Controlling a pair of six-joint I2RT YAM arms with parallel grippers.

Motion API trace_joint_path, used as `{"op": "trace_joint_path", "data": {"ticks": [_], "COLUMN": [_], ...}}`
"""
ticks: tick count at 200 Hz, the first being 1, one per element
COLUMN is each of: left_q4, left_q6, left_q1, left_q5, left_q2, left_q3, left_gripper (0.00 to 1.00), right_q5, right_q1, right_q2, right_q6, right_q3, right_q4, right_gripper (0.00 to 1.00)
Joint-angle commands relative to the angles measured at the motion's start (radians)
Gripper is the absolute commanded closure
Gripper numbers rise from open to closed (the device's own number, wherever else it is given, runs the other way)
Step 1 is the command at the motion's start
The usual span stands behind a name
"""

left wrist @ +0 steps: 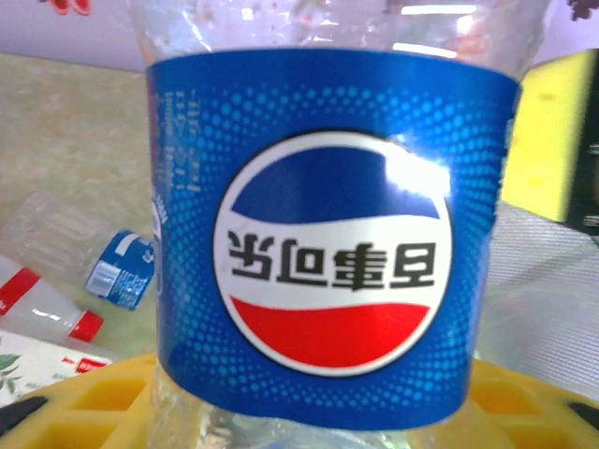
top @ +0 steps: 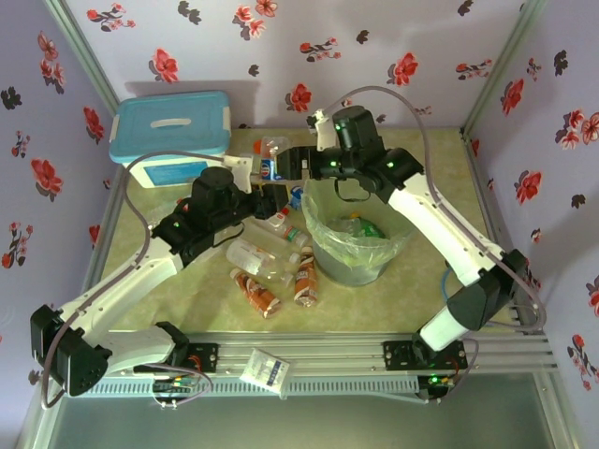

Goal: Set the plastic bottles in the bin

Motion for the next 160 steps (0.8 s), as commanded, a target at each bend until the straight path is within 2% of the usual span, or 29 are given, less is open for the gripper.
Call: {"op": "trace_joint_path", "data": {"ticks": [1, 45, 76, 102, 116, 147, 160], "left_q4": [0.083, 0.103, 0.114, 0.129, 0.128, 0.13, 0.128], "left_q6": [0.033, 0.023, 0.013, 0.005, 0.001, -0.008, -0.011], "left_q1": [0.004, -0.001, -0.003, -0.003, -0.003, -0.003, -0.002], "left_q5": [0.076, 0.096, 0.098, 0.097, 0.095, 0.091, 0.082], "left_q2": [0.006, 0.008, 0.005, 0.0, 0.004, -0.003, -0.018], "left_q3": [-0.015, -0.031, -0.04, -0.051, -0.048, -0.058, -0.069], "left_gripper": [1.0, 1.0, 1.0, 1.0, 0.9, 0.47, 0.38], "right_q5": [-0.057, -0.094, -0.091, -0.071, -0.069, -0.041, -0.021], "right_q1": [0.007, 0.008, 0.007, 0.004, 0.002, -0.004, -0.014], "right_q2": [0.026, 0.052, 0.055, 0.041, 0.039, 0.026, 0.018], "right_q6": [0.047, 0.101, 0.106, 0.103, 0.1, 0.086, 0.071], "right_q3": [0.039, 0.024, 0.023, 0.009, 0.011, 0.02, 0.036], "right_q4": [0.088, 0.196, 0.202, 0.206, 0.209, 0.206, 0.191], "right_gripper": [0.16, 0.21, 0.38, 0.45, 0.47, 0.48, 0.48]}}
